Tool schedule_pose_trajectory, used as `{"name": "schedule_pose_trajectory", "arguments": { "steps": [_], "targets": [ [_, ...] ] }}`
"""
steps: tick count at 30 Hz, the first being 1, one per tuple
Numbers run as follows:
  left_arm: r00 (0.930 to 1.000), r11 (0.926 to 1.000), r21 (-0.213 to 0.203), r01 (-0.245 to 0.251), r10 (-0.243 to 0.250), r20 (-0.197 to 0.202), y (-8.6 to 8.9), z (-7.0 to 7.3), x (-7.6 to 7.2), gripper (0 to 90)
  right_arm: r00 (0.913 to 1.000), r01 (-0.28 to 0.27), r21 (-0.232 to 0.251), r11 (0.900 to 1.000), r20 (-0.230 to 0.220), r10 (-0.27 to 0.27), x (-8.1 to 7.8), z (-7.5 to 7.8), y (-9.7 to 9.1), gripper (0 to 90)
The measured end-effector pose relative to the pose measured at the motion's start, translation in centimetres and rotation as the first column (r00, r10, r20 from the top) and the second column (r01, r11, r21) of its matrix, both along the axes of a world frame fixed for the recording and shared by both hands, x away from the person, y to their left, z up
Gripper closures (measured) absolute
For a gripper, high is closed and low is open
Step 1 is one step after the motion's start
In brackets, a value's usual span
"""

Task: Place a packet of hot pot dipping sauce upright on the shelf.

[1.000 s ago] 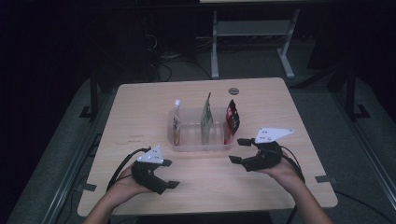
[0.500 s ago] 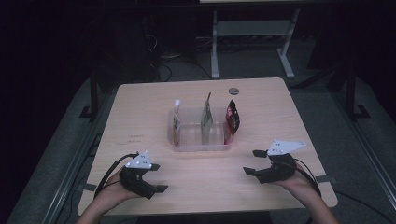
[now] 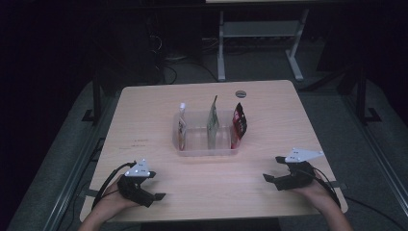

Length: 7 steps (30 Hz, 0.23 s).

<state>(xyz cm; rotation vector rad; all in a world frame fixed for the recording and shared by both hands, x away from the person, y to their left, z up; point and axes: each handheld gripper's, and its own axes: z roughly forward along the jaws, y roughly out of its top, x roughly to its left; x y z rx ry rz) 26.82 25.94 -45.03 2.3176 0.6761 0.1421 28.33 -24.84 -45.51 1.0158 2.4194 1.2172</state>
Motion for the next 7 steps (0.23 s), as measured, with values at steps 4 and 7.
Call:
{"name": "schedule_pose_trajectory", "arguments": {
  "steps": [4, 7],
  "targets": [
    [0.9999, 0.9999, 0.009, 0.007, -0.007, 0.011, -0.15, 0.03, -0.03, 11.7, 0.9999, 0.01, -0.017, 0.9998, -0.005, -0.01, 0.18, -0.27, -0.24, 13.7],
    [0.9999, 1.0, 0.008, 0.0, 0.0, 0.017, -0.11, -0.02, -0.1, 11.8, 1.0, 0.008, -0.017, 0.9998, 0.003, -0.008, 0.08, -0.2, -0.14, 13.6]
  ]
}}
